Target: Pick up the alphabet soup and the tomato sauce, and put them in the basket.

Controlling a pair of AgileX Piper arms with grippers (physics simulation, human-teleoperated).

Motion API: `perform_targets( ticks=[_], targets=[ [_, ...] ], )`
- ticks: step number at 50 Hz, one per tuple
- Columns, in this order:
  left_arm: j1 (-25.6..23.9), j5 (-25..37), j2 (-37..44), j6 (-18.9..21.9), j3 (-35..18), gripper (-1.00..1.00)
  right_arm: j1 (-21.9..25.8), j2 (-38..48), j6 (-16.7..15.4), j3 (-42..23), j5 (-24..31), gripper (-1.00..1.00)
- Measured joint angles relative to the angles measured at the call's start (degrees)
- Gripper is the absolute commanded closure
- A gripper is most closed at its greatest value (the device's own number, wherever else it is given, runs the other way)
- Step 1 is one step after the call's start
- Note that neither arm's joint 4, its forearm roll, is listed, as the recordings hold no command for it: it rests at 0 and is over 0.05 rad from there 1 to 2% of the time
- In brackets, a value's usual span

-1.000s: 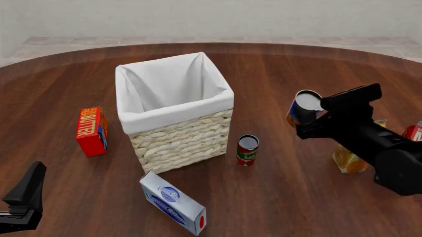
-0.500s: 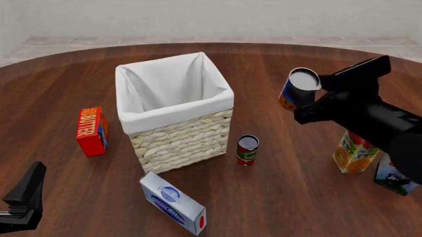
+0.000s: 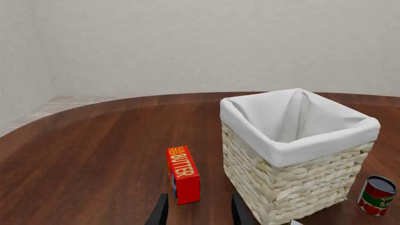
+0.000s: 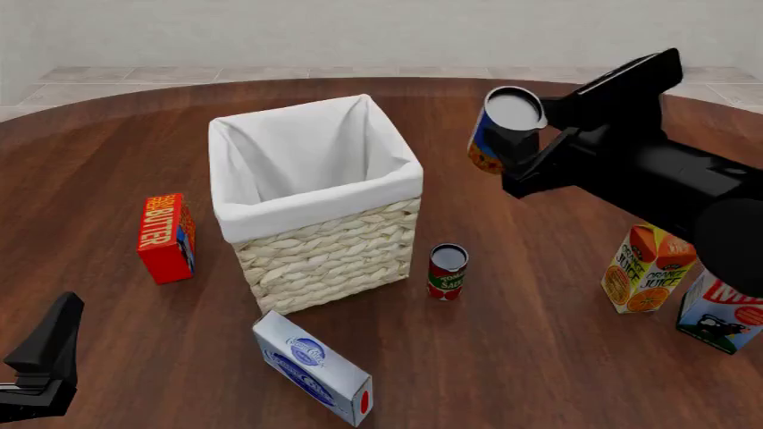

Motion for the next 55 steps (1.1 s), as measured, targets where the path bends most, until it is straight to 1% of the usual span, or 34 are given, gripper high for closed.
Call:
perform_targets(
  ticks=[29,55],
  targets=[
    [0.0,0.0,0.0,0.0,0.0,-1.0,6.78,5.99,-0.73,-8.4,1.88,1.0],
    [0.0,0.0,-0.02,0.04,0.0,-1.0,11.37,11.88,-0.86,-14.2,1.89,1.0]
  ],
)
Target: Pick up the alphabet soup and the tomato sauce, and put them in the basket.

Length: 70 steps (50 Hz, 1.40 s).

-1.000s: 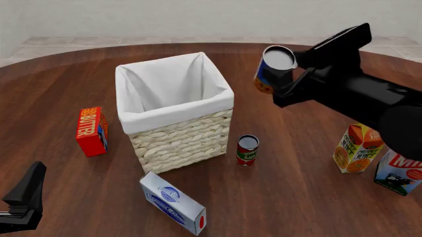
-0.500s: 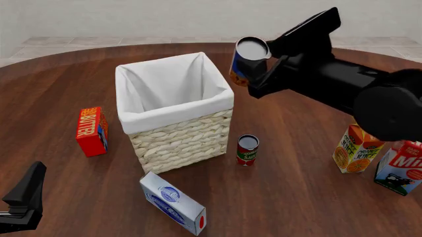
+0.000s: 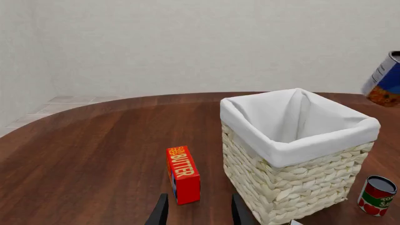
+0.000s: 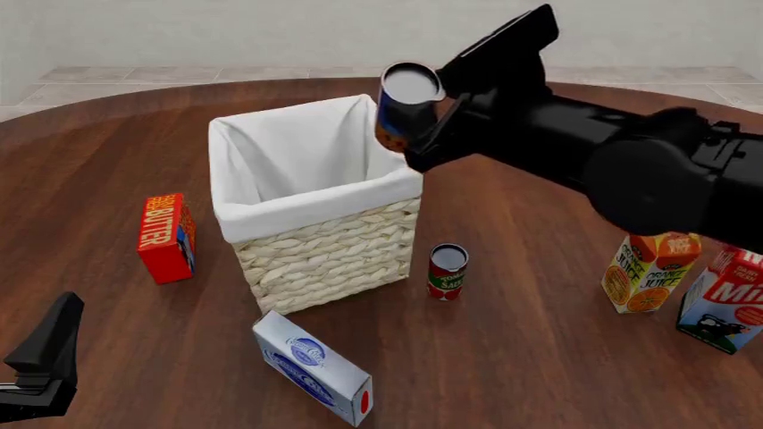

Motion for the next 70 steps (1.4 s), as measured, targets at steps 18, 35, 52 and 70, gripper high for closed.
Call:
perform_targets(
  ticks=[18,35,52,70],
  targets=[
    [-0.01,-0.03,-0.08,0.19,-0.01,-1.0,2.08,4.81,0.35,-3.16,-1.16,1.0],
    [0.0,-0.01,-0.02,0.05,0.0,-1.0,3.06,9.16,0.8,-5.62,-2.24,1.0],
    [0.0,0.0,0.01,-0.03,0.0,-1.0,3.21,13.4,0.52,-9.33,-1.51,1.0],
    [0.0,0.0,0.02,-0.04,0.0,-1.0,2.59,18.1,0.68,-13.36,-1.01,1.0]
  ],
)
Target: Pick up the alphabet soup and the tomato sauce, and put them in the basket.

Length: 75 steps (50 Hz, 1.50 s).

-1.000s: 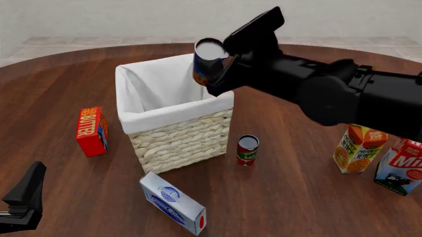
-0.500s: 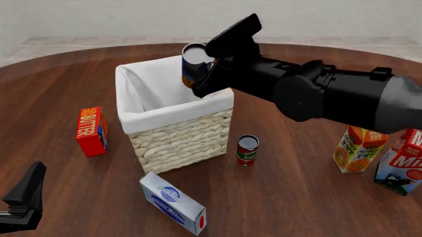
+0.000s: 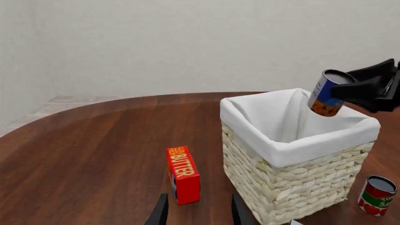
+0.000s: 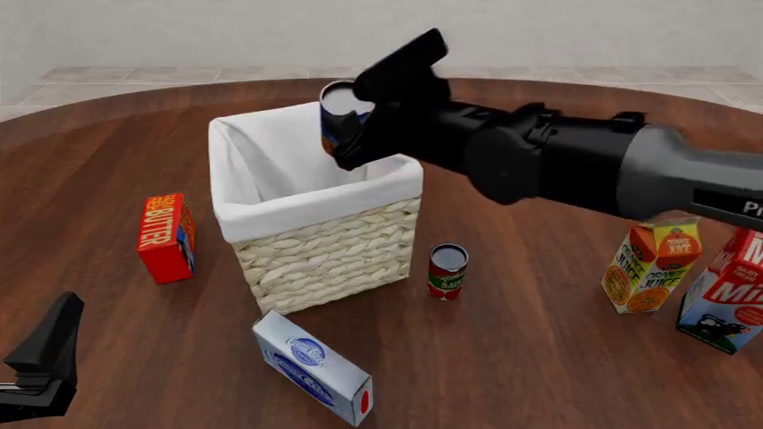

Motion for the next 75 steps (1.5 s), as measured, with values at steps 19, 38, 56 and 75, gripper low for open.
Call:
perform_targets(
  ticks=[19,38,56,75],
  targets=[
    [0.0,0.0,0.0,0.0,0.0,-1.0,-0.52,4.31,-0.01,-3.62,0.81,1.0],
    [0.0,0.0,0.0,0.0,0.0,-1.0,-1.19,8.22,-0.29,-8.51,3.8,1.0],
    [0.0,0.0,0.0,0.0,0.0,-1.0,-1.28,11.35,-0.32,-13.66,8.11,1.0],
    [0.0,0.0,0.0,0.0,0.0,-1.0,0.37,12.47,-0.52,-14.6,10.95,1.0]
  ],
)
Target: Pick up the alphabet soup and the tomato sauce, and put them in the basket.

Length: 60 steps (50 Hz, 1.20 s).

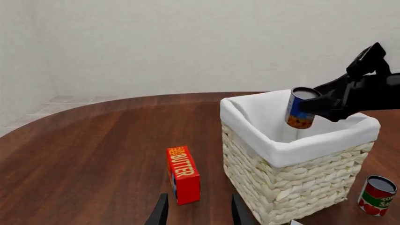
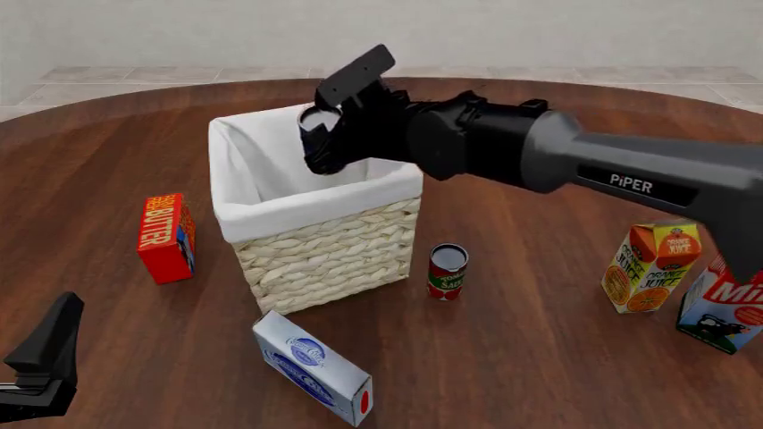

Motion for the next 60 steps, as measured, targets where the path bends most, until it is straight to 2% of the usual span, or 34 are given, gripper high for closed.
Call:
perform_targets(
  ticks=[13,14,60],
  targets=[
    [0.0,0.0,0.0,0.0,0.0,-1.0,0.8,0.05,0.01,0.67,0.42,1.0],
    [0.0,0.0,0.0,0.0,0.0,-1.0,0.82,0.06,0.0,0.7,0.42,-1.0],
    [0.0,0.0,0.0,0.0,0.0,-1.0,0.06,-3.6,1.27,0.8,-0.68,-1.0]
  ],
)
